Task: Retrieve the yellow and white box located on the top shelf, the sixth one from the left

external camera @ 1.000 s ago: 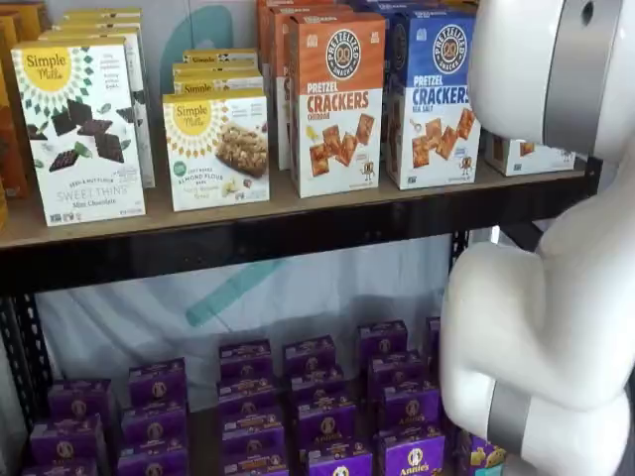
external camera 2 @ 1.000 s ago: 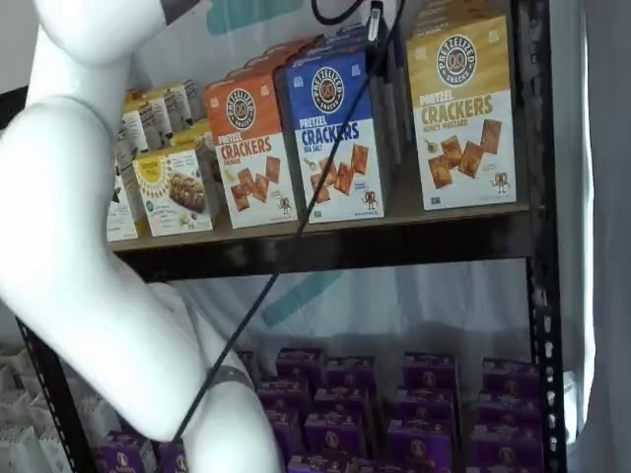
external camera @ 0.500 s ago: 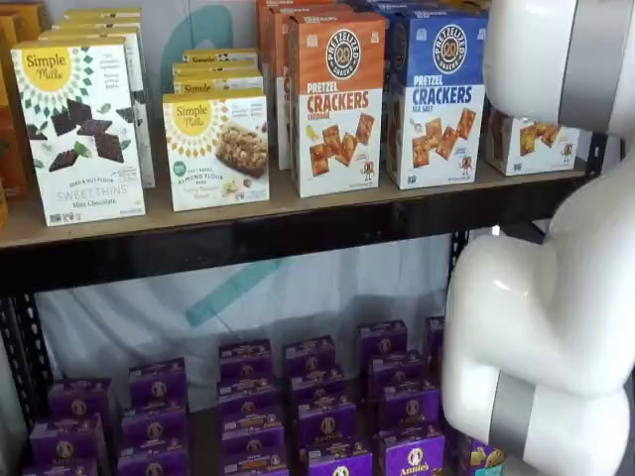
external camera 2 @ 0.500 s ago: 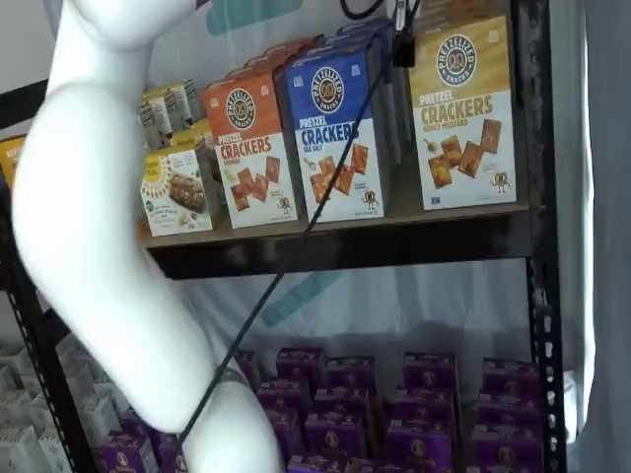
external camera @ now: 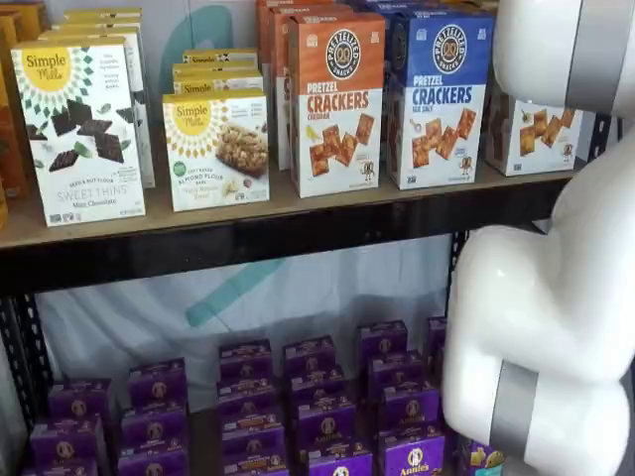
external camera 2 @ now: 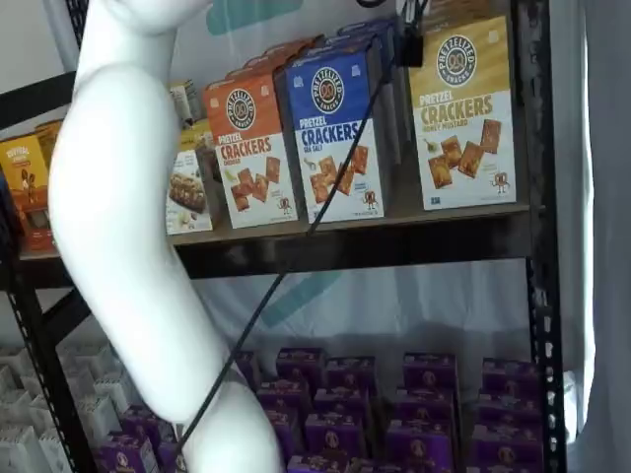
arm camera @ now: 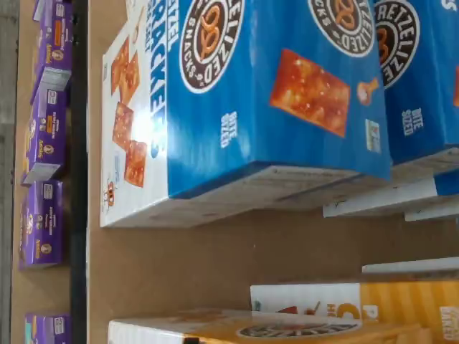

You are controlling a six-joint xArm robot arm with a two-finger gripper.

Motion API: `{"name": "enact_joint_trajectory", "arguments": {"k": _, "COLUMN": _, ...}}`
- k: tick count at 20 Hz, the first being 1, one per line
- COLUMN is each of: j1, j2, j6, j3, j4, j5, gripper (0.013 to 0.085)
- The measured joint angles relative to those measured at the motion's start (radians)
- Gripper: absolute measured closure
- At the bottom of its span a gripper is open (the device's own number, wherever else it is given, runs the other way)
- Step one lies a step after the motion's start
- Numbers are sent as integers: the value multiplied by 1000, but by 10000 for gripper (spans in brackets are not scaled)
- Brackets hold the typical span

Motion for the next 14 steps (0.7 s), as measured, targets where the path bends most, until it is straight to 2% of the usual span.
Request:
{"name": "enact_joint_trajectory", "arguments": {"k": 6, "j1": 34, "j2": 44, "j6": 22, "j3": -54, "j4": -45, "j5": 10, "gripper": 130}}
{"name": "enact_joint_trajectory", "arguments": {"k": 11, "j1": 66, "j2": 85, "j6": 26, "j3": -97, "j4": -126, "j5": 22, "gripper": 130}}
{"name": "enact_joint_trajectory", "arguments": {"k": 14, "j1": 65, "j2": 95, "j6": 17, "j3": -92, "j4": -128, "j5": 1, "gripper": 130}}
